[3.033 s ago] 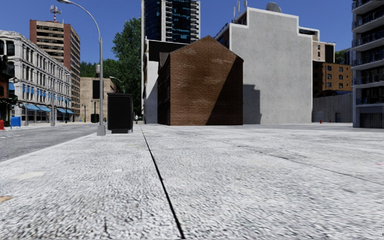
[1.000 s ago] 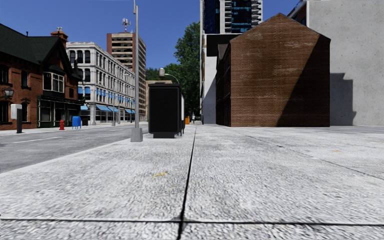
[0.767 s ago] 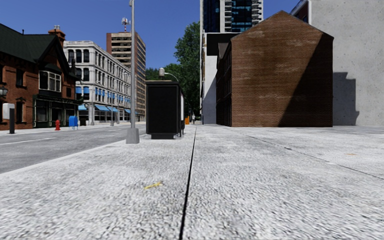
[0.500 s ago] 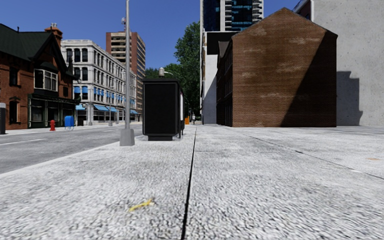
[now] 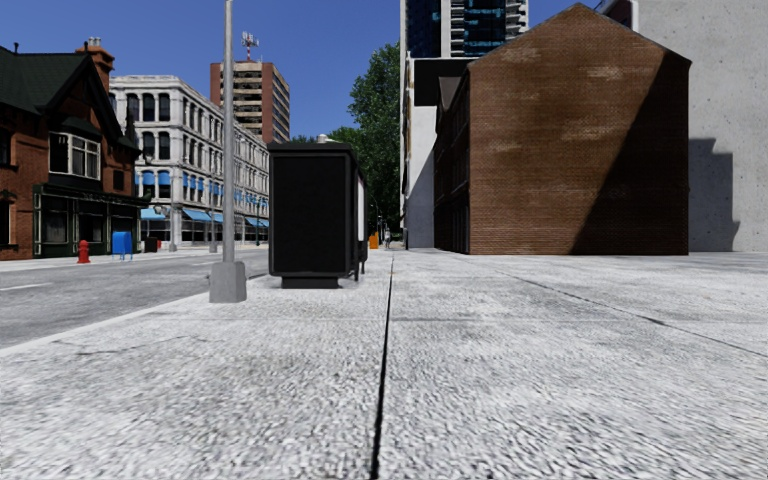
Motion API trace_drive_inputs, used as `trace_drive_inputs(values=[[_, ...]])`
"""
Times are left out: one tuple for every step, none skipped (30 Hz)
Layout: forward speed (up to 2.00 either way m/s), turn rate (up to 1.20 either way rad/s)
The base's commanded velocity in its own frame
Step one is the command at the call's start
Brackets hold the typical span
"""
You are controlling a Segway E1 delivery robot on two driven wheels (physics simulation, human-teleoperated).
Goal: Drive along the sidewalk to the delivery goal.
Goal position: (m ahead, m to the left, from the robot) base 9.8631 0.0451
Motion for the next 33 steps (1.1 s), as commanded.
trace_drive_inputs(values=[[2.00, 0.00], [2.00, 0.00], [2.00, 0.00], [2.00, 0.00], [2.00, 0.00], [2.00, 0.00], [2.00, 0.00], [2.00, 0.00], [2.00, 0.00], [2.00, 0.00], [2.00, 0.00], [2.00, 0.00], [2.00, 0.00], [2.00, 0.00], [2.00, 0.00], [2.00, 0.00], [2.00, 0.00], [2.00, 0.00], [2.00, 0.00], [2.00, 0.00], [2.00, 0.00], [2.00, 0.00], [2.00, 0.00], [2.00, 0.00], [2.00, 0.00], [2.00, 0.00], [2.00, 0.00], [2.00, -0.30], [2.00, -0.46], [2.00, -0.49], [2.00, -0.49], [2.00, -0.03], [2.00, 0.00]])
